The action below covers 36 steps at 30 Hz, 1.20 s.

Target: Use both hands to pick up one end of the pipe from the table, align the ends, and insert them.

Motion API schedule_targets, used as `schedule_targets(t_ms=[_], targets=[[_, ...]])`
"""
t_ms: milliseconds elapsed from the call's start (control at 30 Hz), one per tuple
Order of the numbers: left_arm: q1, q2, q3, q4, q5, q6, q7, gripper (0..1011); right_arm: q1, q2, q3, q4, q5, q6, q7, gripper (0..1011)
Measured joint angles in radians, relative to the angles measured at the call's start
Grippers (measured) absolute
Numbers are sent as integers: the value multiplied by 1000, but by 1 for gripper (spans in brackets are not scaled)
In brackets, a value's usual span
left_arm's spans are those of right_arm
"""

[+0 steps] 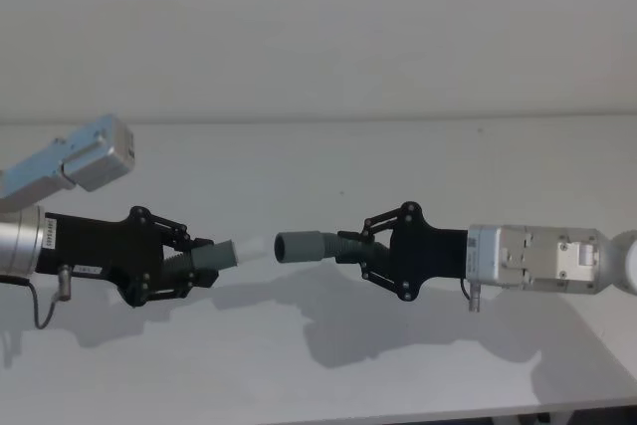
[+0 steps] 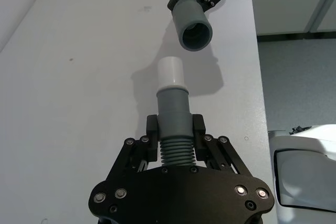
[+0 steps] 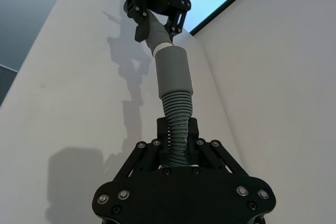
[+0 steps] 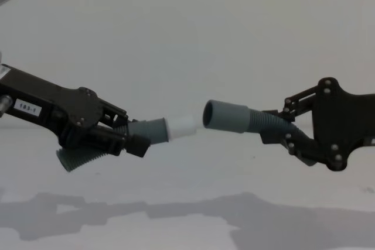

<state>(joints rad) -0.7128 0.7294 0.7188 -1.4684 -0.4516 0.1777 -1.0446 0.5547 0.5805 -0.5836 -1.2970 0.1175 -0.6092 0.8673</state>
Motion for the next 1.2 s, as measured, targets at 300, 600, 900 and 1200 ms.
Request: schedule_targets(t_ms=[300,600,900,1200], targets=[[-9,-2,12,4,-4,4,-3,346,12,-1,-13,32,-17,-27,-4,167],[-19,0,25,4,-5,14,-8,346,19,2,-23,60,-32,-51,-6,163],[-25,2,37,-1,-8,23,-11,346,25,5,-32,85,-46,-68,-14,162],[-31,-2,50,-1,-11,27,-16,346,28,4,-39,98,-56,-79,-26,163]])
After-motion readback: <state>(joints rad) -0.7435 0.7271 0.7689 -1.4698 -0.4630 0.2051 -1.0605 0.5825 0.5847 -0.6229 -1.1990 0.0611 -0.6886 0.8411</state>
